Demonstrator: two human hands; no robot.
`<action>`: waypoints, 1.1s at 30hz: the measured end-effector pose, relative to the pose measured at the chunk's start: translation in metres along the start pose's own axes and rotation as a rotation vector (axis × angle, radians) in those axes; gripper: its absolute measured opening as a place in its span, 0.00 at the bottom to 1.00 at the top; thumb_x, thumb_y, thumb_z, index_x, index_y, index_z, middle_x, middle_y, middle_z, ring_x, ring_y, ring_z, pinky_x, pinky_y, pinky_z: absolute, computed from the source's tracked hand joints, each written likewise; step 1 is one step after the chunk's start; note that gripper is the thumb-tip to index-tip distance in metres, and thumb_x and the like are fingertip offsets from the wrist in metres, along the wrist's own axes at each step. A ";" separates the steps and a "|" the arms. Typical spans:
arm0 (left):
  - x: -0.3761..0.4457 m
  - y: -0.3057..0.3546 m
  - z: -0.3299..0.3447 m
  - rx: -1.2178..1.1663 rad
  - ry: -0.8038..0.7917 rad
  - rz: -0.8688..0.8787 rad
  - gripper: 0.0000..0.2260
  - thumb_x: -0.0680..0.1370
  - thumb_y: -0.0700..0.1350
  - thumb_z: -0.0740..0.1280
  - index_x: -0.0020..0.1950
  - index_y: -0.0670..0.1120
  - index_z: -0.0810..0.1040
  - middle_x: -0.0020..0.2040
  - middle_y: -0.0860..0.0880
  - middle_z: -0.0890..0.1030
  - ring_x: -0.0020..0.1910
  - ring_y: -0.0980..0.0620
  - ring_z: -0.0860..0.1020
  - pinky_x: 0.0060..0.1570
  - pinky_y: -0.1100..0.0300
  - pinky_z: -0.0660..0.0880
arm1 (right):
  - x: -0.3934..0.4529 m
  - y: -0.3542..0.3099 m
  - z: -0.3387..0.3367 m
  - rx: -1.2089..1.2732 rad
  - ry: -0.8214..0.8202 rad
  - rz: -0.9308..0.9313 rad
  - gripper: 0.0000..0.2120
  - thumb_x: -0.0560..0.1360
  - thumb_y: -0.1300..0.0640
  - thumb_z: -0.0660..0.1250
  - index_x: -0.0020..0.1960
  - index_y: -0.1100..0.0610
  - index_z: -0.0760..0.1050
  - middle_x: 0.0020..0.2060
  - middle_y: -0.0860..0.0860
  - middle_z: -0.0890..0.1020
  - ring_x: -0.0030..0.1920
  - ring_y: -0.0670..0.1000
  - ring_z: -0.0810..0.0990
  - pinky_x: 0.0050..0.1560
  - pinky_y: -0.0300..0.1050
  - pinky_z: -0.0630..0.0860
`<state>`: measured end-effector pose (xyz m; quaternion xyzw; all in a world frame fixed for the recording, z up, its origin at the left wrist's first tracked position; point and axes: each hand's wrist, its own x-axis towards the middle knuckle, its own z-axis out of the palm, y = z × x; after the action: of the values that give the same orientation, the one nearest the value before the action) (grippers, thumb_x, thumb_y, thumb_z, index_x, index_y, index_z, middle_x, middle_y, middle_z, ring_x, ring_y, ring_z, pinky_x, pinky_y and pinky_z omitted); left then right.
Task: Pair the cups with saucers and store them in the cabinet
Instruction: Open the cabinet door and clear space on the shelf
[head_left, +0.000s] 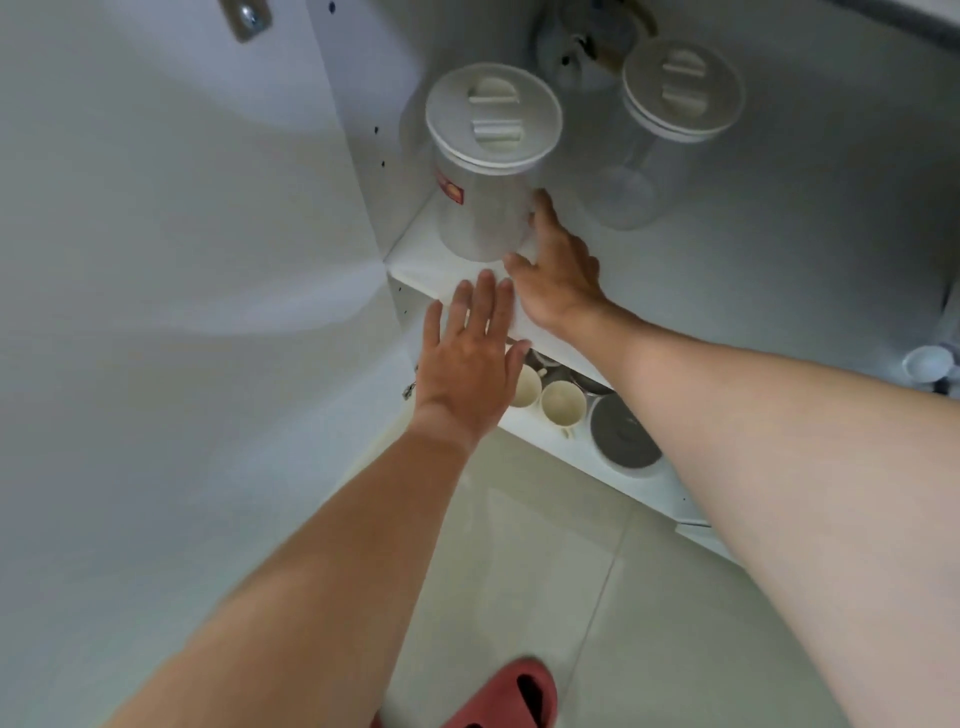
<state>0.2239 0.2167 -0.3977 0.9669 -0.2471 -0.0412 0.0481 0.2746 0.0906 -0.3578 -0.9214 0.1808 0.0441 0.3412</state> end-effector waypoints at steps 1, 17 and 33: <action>0.001 -0.001 -0.001 0.005 -0.009 0.003 0.28 0.83 0.57 0.45 0.79 0.45 0.44 0.80 0.46 0.47 0.79 0.45 0.49 0.75 0.45 0.50 | 0.001 -0.003 0.004 -0.030 -0.021 -0.008 0.35 0.79 0.55 0.58 0.80 0.45 0.45 0.74 0.54 0.69 0.72 0.61 0.66 0.70 0.55 0.59; 0.004 -0.015 0.006 0.002 0.048 0.054 0.27 0.82 0.59 0.46 0.80 0.51 0.47 0.80 0.48 0.51 0.77 0.46 0.56 0.73 0.46 0.56 | 0.048 0.072 -0.088 0.744 0.516 0.294 0.49 0.53 0.35 0.63 0.71 0.53 0.66 0.60 0.49 0.75 0.51 0.49 0.75 0.54 0.44 0.71; 0.004 -0.012 0.004 -0.030 0.020 0.012 0.29 0.82 0.61 0.46 0.80 0.52 0.45 0.80 0.49 0.49 0.77 0.47 0.54 0.73 0.45 0.56 | 0.057 -0.010 -0.049 0.430 0.120 -0.016 0.46 0.68 0.51 0.68 0.81 0.44 0.49 0.77 0.49 0.65 0.75 0.50 0.66 0.71 0.42 0.64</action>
<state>0.2327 0.2252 -0.4031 0.9650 -0.2516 -0.0348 0.0654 0.3290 0.0490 -0.3261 -0.8298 0.1985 -0.0531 0.5188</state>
